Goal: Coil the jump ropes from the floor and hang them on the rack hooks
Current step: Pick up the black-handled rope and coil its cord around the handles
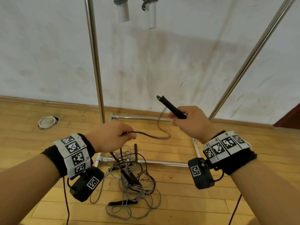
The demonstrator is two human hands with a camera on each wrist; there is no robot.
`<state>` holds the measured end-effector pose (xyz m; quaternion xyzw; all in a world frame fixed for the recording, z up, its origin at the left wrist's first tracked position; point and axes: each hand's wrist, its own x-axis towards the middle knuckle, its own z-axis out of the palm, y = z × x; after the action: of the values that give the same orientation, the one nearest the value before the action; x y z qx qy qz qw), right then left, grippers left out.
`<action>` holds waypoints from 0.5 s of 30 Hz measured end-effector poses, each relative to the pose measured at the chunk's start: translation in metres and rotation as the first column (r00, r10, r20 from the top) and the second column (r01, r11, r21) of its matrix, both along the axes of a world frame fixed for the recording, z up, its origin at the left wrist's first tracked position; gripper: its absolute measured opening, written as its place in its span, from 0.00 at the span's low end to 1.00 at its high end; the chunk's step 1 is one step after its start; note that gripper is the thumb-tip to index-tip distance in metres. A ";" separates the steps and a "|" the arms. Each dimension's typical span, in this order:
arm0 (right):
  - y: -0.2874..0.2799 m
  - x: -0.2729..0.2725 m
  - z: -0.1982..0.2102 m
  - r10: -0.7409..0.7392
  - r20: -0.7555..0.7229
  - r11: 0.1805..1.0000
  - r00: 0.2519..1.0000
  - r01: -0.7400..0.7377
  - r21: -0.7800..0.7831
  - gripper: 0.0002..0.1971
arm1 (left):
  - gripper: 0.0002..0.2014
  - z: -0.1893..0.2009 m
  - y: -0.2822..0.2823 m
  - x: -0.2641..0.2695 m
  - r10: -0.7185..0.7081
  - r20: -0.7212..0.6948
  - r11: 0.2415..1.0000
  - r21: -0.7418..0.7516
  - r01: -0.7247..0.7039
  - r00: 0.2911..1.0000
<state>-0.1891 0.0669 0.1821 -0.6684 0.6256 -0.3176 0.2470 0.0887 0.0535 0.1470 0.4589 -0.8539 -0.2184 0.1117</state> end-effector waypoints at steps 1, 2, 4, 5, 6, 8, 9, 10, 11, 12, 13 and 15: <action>0.002 0.004 0.000 0.029 0.007 0.999 1.000 -0.029 0.018 0.11 | 0.16 0.000 0.002 -0.004 -0.009 0.001 1.000 -0.021 0.009 1.000; 0.005 0.009 0.000 0.071 0.008 0.997 0.997 -0.071 0.034 0.13 | 0.17 0.001 0.003 -0.008 -0.017 -0.010 0.999 -0.038 0.017 1.000; 0.010 0.022 -0.002 0.160 -0.043 0.987 0.986 -0.159 0.039 0.10 | 0.18 0.002 0.007 -0.016 -0.038 -0.061 0.998 -0.051 0.035 0.997; 0.012 0.029 -0.004 0.195 -0.102 0.981 0.976 -0.193 0.029 0.07 | 0.18 0.004 0.008 -0.020 -0.046 -0.090 0.998 -0.054 0.042 0.995; 0.015 0.035 -0.005 0.228 -0.159 0.973 0.961 -0.228 0.015 0.06 | 0.18 0.006 0.009 -0.023 -0.049 -0.114 0.997 -0.060 0.042 0.992; 0.018 0.045 -0.008 0.281 -0.186 0.958 0.942 -0.286 0.001 0.08 | 0.19 0.008 0.011 -0.027 -0.040 -0.161 0.997 -0.068 0.029 0.986; 0.018 0.047 -0.009 0.295 -0.171 0.954 0.940 -0.299 -0.001 0.09 | 0.19 0.010 0.012 -0.028 -0.034 -0.184 0.998 -0.066 0.022 0.982; 0.018 0.049 -0.009 0.303 -0.157 0.952 0.940 -0.307 -0.002 0.09 | 0.18 0.011 0.012 -0.028 -0.026 -0.205 0.998 -0.060 0.014 0.979; 0.018 0.049 -0.009 0.305 -0.144 0.951 0.941 -0.309 -0.002 0.10 | 0.17 0.012 0.012 -0.027 -0.017 -0.224 0.999 -0.047 0.007 0.975; 0.018 0.048 -0.008 0.303 -0.132 0.952 0.944 -0.305 0.000 0.11 | 0.16 0.012 0.012 -0.025 -0.011 -0.237 1.000 -0.030 0.004 0.971; 0.017 0.047 -0.007 0.298 -0.117 0.954 0.947 -0.300 0.004 0.13 | 0.14 0.012 0.011 -0.024 -0.014 -0.240 1.000 -0.014 0.011 0.971; 0.017 0.044 -0.004 0.282 -0.069 0.959 0.957 -0.283 0.004 0.13 | 0.11 0.008 0.010 -0.018 -0.040 -0.196 0.999 0.020 0.045 0.980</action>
<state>-0.1449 0.0838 0.1786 -0.7621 0.5310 -0.2576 0.2662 0.0703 0.0633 0.1552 0.4184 -0.8457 -0.2749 0.1848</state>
